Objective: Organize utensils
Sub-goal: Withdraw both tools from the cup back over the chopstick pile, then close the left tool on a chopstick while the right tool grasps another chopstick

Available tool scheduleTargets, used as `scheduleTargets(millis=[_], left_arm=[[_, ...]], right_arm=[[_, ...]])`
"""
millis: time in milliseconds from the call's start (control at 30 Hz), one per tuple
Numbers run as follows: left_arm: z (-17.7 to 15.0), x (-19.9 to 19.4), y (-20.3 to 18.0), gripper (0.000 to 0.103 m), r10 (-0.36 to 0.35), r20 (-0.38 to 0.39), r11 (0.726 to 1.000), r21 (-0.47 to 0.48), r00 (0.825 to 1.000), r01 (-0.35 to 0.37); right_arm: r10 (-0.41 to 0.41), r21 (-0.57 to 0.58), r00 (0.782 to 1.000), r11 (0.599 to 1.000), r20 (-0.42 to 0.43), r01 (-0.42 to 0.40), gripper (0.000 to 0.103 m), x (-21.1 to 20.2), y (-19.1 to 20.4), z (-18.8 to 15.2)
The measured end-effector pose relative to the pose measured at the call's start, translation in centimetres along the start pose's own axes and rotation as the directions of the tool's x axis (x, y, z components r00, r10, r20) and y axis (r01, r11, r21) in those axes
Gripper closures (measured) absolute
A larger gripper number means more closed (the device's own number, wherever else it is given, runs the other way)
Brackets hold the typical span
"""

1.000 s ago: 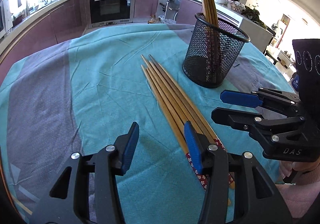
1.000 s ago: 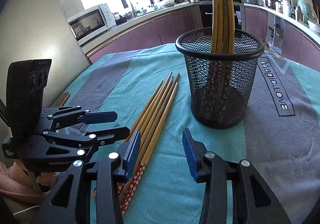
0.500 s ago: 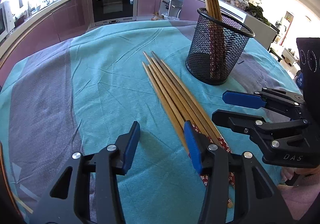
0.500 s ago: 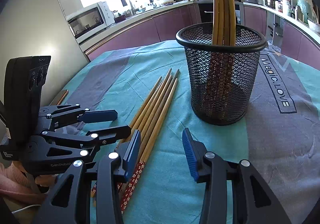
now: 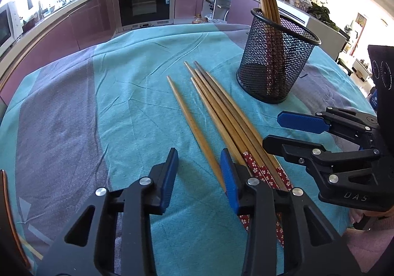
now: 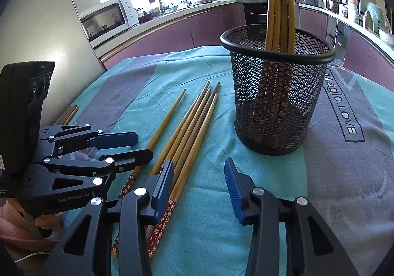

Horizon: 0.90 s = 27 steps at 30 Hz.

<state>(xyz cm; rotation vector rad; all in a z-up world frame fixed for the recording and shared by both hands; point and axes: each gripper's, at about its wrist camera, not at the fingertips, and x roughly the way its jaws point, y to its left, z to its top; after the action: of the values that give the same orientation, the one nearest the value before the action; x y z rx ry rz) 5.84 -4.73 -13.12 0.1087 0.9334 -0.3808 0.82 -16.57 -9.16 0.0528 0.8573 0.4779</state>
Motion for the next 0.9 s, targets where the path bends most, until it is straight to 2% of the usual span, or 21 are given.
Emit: scheduleTargets(millis=[400,600,800,900], left_arm=[[0.0,0.1,0.7,0.071,-0.011,-0.001,1.000,-0.009,1.000,0.011],[0.3,0.1,1.2,0.072,-0.027,-0.010,0.999,-0.017,1.000,0.027],[1.3,0.8,0.8,0.072,-0.010,-0.015,1.000,0.003,1.000,0.010],[1.8,1.3,0.8,0.072,-0.009,-0.016,1.000,0.000,1.000,0.009]], right_arm=[[-0.049,-0.020,0.998,0.999,-0.028,0.048,0.063,0.4,0.2,0.1],[-0.079,-0.038,0.996,0.996,-0.046,0.077,0.072,0.4,0.3,0.2],[-0.088,-0.044,0.995,0.995,-0.049,0.086,0.073,1.2,0.5,0.8],[-0.090,-0.046,0.995,0.995,-0.049,0.087,0.078,1.5,0.4,1.2]])
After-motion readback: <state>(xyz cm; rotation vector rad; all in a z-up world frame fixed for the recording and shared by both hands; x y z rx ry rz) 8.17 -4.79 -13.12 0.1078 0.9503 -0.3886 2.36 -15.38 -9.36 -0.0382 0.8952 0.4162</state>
